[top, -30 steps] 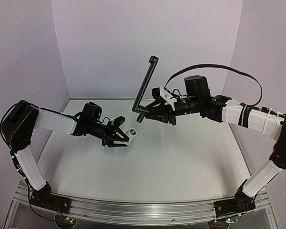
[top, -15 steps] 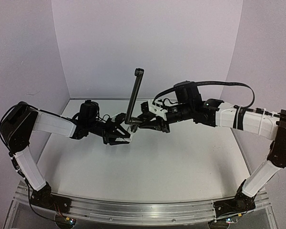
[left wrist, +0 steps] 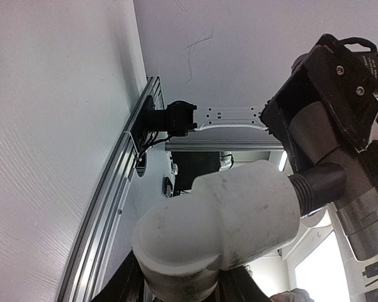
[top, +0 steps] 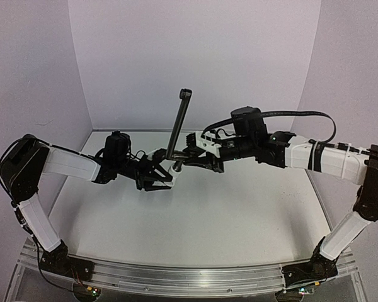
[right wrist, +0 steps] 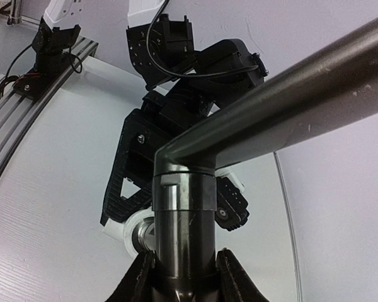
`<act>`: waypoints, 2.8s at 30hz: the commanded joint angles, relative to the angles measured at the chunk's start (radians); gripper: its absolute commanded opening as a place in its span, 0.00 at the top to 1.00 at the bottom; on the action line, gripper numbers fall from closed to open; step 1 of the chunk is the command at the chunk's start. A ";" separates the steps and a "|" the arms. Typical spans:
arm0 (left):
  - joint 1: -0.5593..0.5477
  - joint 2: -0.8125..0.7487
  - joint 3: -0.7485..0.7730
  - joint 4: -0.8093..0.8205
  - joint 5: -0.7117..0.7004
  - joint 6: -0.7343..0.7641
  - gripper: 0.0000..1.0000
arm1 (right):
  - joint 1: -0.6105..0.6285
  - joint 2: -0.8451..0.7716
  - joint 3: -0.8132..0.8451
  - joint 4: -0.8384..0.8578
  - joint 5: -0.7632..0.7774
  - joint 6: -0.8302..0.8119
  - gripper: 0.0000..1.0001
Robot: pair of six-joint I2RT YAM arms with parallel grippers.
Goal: Install the water faucets
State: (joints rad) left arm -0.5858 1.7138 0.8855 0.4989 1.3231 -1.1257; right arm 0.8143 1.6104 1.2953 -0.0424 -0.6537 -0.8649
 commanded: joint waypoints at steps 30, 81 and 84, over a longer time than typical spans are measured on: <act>-0.004 -0.060 0.042 0.122 -0.164 -0.106 1.00 | 0.037 0.090 0.018 0.195 0.126 0.240 1.00; 0.004 -0.215 0.035 -0.040 -0.567 0.132 1.00 | 0.159 0.362 0.135 0.497 0.426 0.974 1.00; 0.004 -0.230 0.031 -0.074 -0.566 0.200 1.00 | 0.156 0.357 0.146 0.463 0.380 0.994 1.00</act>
State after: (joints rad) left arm -0.5355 1.5830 0.8707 0.2348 0.6169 -1.0646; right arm 0.9207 1.9469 1.3832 0.3866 -0.0994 0.0593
